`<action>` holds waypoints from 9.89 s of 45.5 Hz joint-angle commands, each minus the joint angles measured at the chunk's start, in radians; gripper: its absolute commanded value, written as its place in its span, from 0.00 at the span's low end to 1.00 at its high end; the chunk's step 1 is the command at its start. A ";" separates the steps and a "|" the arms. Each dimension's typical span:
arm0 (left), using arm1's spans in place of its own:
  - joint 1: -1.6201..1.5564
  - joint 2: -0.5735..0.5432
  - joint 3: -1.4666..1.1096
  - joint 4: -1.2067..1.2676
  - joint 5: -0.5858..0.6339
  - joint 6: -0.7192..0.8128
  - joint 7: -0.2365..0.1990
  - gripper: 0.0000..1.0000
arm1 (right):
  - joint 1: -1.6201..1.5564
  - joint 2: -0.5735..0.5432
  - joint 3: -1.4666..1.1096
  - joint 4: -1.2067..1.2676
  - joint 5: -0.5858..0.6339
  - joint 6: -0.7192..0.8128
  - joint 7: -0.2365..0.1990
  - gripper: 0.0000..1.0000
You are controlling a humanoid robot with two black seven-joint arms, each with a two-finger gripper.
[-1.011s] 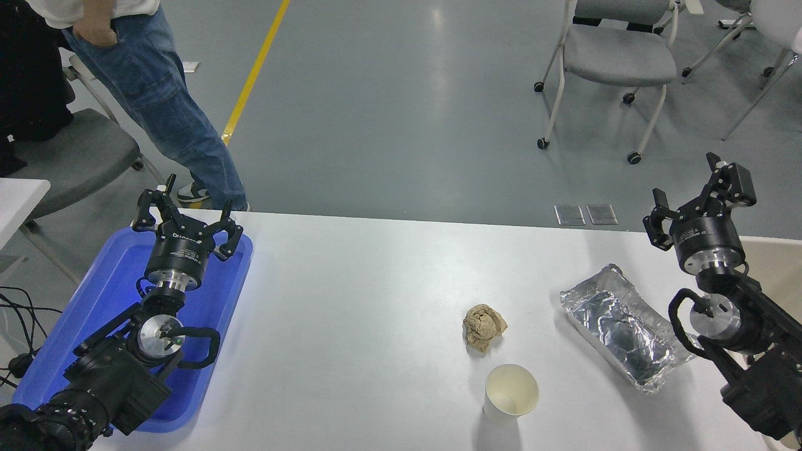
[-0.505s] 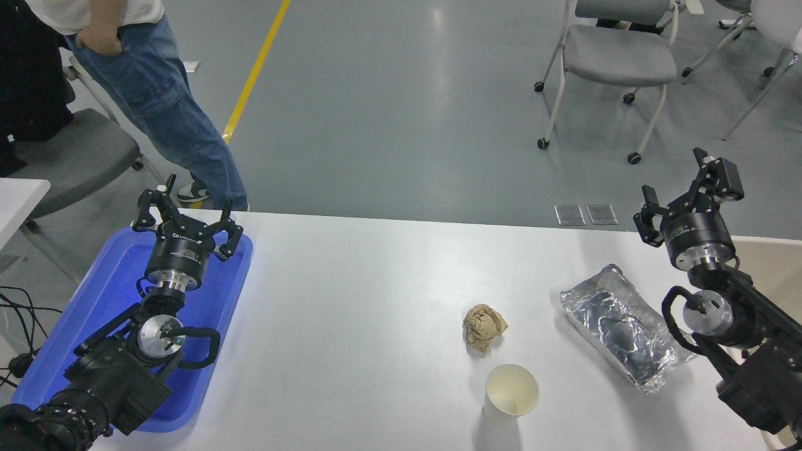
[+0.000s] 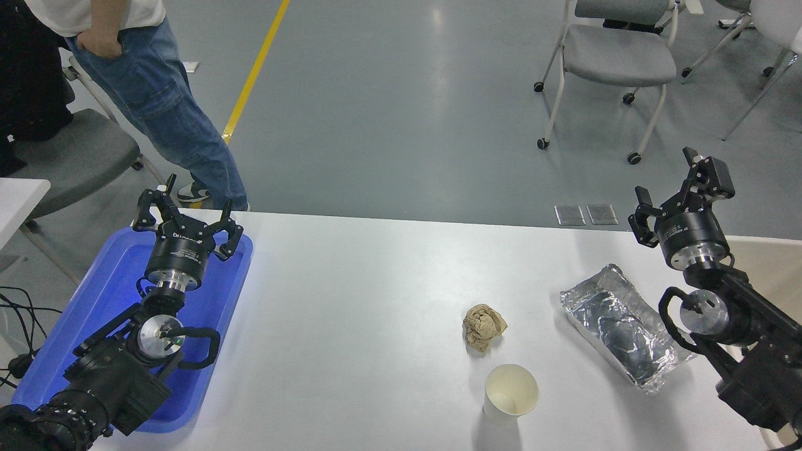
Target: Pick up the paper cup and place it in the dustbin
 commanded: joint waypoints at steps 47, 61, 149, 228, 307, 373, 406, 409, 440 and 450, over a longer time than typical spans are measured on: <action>0.000 0.000 0.000 0.000 0.001 -0.001 0.000 1.00 | 1.129 -0.218 -2.023 0.068 0.004 0.423 -0.146 1.00; 0.000 0.000 0.000 0.000 0.000 -0.001 0.000 1.00 | 1.362 -0.058 -2.177 0.272 -0.007 0.531 -0.147 1.00; 0.000 0.000 0.000 0.000 0.000 -0.001 0.000 1.00 | 1.087 0.309 -2.075 0.615 -0.039 0.258 -0.149 1.00; 0.000 0.000 0.000 0.000 0.000 -0.001 0.000 1.00 | 1.109 0.284 -2.178 0.610 0.009 0.046 -0.086 0.00; 0.000 0.000 0.000 0.000 0.001 -0.001 0.000 1.00 | 1.276 -0.239 -2.100 0.130 0.269 0.246 -0.094 0.00; 0.000 0.000 0.000 0.000 0.000 -0.001 0.000 1.00 | 0.120 -0.126 -1.614 -0.445 0.494 -0.347 -0.330 0.00; 0.000 0.000 0.000 0.000 0.000 -0.001 0.000 1.00 | 0.104 -0.109 -1.603 -0.444 0.481 -0.357 -0.327 0.27; 0.000 0.000 0.000 0.000 0.000 -0.001 0.000 1.00 | 0.104 -0.110 -1.603 -0.444 0.477 -0.359 -0.327 0.62; 0.000 0.000 0.000 0.000 0.000 -0.001 0.000 1.00 | 0.274 -0.191 -1.097 -0.429 0.454 -0.291 -0.321 1.00; 0.000 0.000 0.000 0.000 0.000 -0.001 0.000 1.00 | 0.454 -0.181 -1.074 -0.432 0.448 -0.291 -0.321 1.00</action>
